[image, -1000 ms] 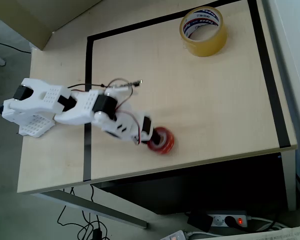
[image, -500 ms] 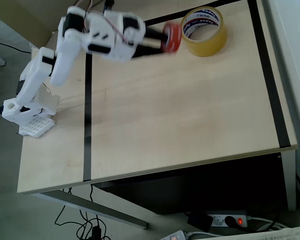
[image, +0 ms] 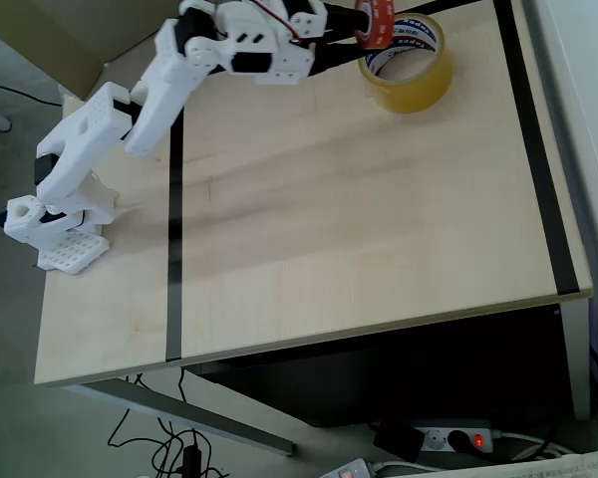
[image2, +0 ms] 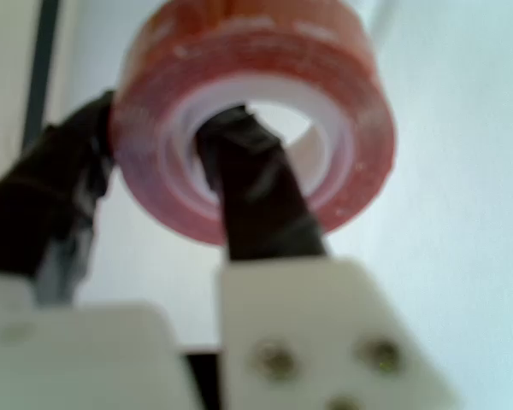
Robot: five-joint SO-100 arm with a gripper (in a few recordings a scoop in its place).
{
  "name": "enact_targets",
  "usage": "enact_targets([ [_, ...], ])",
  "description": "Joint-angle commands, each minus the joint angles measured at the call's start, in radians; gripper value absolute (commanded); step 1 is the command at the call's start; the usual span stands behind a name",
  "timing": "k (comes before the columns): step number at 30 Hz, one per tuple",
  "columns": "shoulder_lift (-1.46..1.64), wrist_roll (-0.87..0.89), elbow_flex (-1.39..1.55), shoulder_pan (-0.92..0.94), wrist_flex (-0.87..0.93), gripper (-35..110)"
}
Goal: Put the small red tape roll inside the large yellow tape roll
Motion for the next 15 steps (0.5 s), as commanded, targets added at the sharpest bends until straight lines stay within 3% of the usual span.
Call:
enact_targets([
  [1, 0.028, 0.012, -0.037, -0.046, -0.052, 0],
  [10, -0.040, 0.014, -0.037, -0.072, -0.055, 0],
  [15, -0.055, 0.025, -0.037, -0.058, -0.035, 10],
])
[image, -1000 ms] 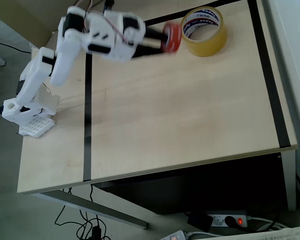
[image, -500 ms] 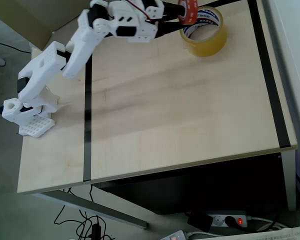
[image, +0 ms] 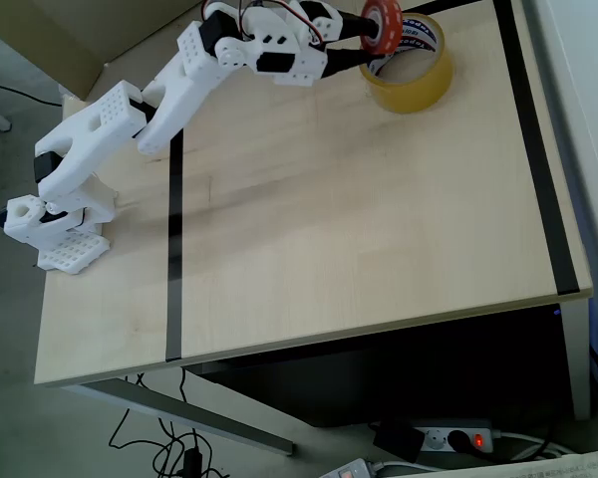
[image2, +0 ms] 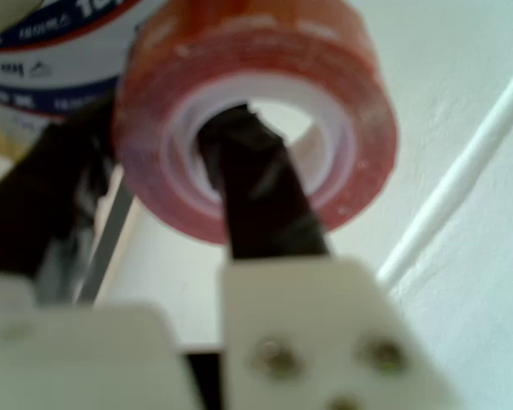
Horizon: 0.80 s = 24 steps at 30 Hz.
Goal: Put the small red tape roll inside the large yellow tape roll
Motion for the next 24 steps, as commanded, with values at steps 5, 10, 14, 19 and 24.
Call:
enact_targets([
  [5, 0.075, 0.051, -0.037, 0.017, 0.015, 17],
  [10, 0.081, 0.057, -0.037, 0.031, 0.055, 23],
  [14, 0.120, 0.064, -0.037, 0.052, 0.120, 25],
  [19, 0.187, 0.064, -0.037, 0.092, 0.235, 28],
  [24, 0.383, -0.043, 0.067, 0.164, 0.535, 0],
])
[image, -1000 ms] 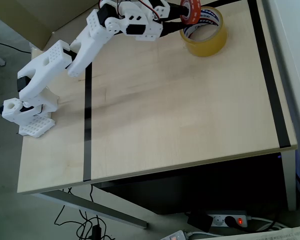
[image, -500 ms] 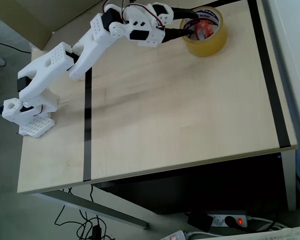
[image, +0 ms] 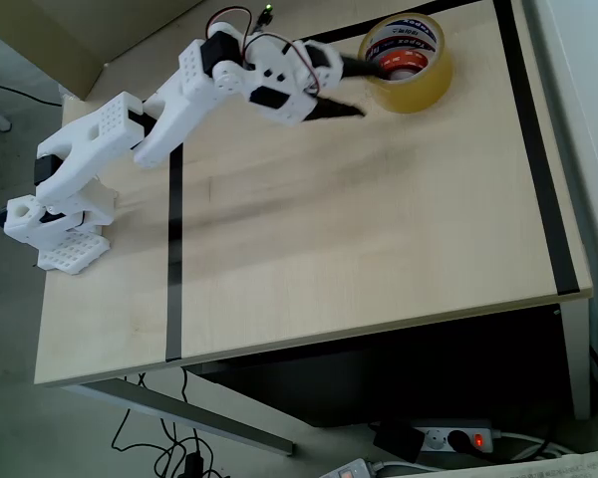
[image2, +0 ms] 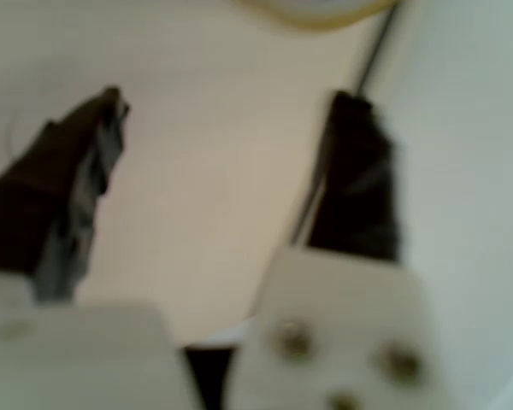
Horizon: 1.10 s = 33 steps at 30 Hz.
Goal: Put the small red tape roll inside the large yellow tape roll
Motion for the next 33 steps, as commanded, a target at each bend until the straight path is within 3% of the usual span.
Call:
enact_targets([
  [1, 0.387, -0.098, 0.100, 0.064, 0.167, 0],
  [5, 0.598, -0.094, 0.227, 0.130, 0.304, 0],
  [12, 1.158, -0.035, 0.787, 0.130, 0.273, 0],
  [22, 2.200, 0.021, 2.267, -0.029, -0.558, 0],
  [33, 2.493, 0.138, 2.927, 0.095, -0.712, 0],
])
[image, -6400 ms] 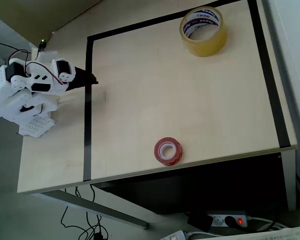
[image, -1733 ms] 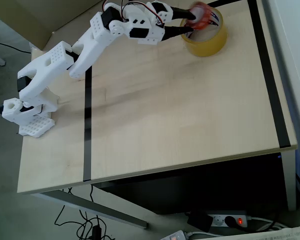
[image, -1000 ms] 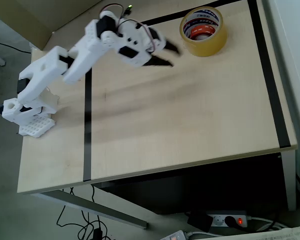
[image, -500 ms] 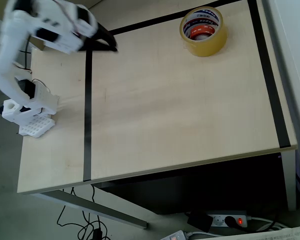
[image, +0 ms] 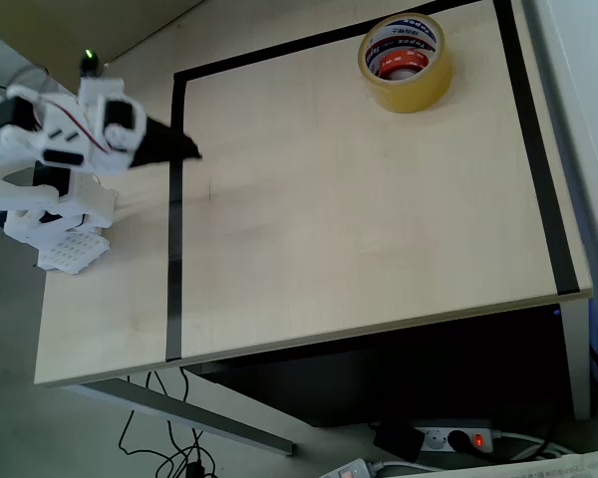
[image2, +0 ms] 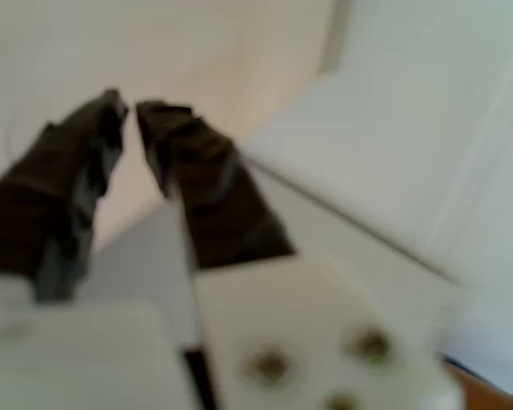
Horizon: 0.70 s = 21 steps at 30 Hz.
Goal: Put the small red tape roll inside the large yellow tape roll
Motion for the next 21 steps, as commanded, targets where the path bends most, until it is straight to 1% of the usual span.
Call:
enact_targets([
  [1, 0.067, 0.046, 0.143, 0.011, -0.032, 0],
  [4, 0.138, 0.078, 0.272, 0.028, -0.032, 0],
  [7, 0.262, 0.084, 0.382, 0.044, 0.017, 0],
  [8, 0.324, 0.087, 0.414, 0.043, 0.058, 0],
  [12, 0.532, 0.143, 0.417, -0.009, 0.321, 0],
  [15, 0.549, 0.149, 0.417, -0.058, 0.399, 0],
  [21, 0.549, 0.149, 0.417, -0.152, 0.416, 0],
])
